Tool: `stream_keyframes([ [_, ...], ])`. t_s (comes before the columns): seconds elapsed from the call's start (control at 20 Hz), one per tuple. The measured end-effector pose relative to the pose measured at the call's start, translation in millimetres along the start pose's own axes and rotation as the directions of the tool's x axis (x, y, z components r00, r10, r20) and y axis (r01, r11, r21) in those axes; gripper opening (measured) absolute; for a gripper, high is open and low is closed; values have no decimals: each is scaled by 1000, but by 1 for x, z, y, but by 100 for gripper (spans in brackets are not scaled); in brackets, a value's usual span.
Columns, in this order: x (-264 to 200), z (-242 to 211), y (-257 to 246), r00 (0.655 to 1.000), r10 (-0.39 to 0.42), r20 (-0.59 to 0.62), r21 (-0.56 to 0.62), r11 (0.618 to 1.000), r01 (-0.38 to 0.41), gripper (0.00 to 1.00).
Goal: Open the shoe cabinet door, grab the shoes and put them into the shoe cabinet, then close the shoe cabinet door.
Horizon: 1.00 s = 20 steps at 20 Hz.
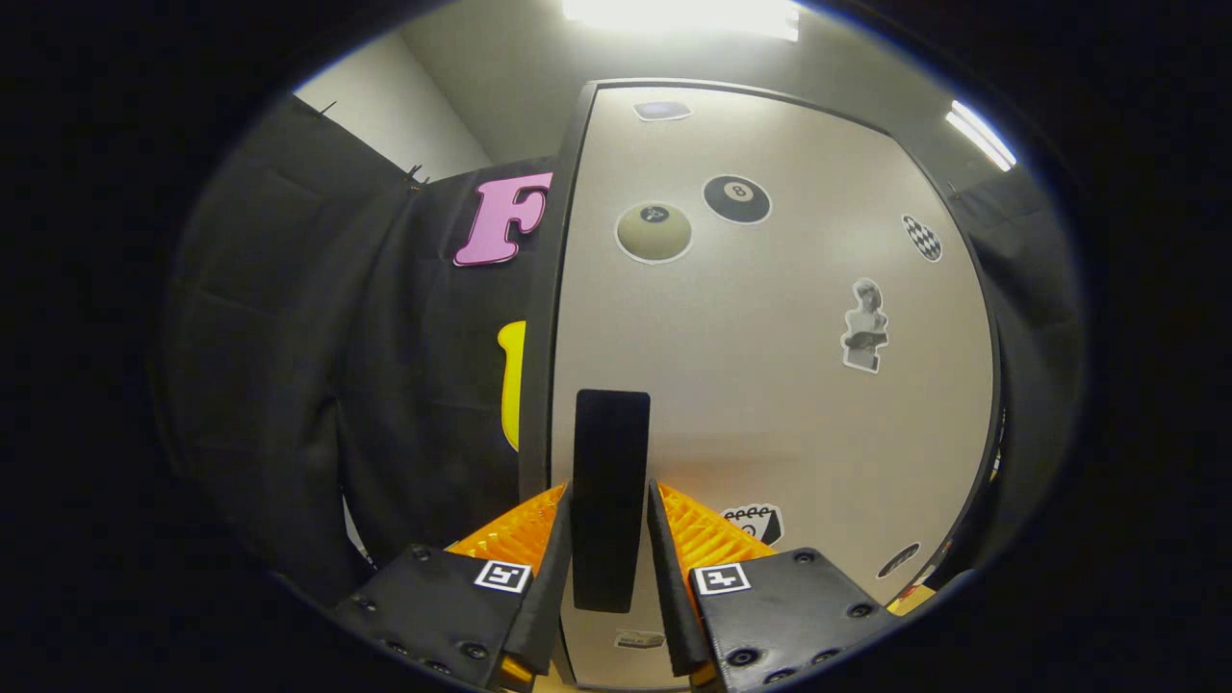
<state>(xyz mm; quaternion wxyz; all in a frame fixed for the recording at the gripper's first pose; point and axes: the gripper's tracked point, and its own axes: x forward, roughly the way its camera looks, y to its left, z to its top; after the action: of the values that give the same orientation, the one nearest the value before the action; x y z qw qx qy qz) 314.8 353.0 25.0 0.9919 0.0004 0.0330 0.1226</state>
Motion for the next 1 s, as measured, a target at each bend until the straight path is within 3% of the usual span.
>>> stream_keyframes([
  [0.05,0,3,4,1000,23,2,11,1000,-23,48],
  [0.15,1,-1,5,1000,21,-12,20,1000,-20,36],
  [0.25,1,0,5,999,24,-23,39,999,-23,31],
  [0.4,-2,-3,6,998,40,-40,43,998,-38,9],
  [1.0,-96,5,-5,973,225,-59,63,973,-221,9],
])
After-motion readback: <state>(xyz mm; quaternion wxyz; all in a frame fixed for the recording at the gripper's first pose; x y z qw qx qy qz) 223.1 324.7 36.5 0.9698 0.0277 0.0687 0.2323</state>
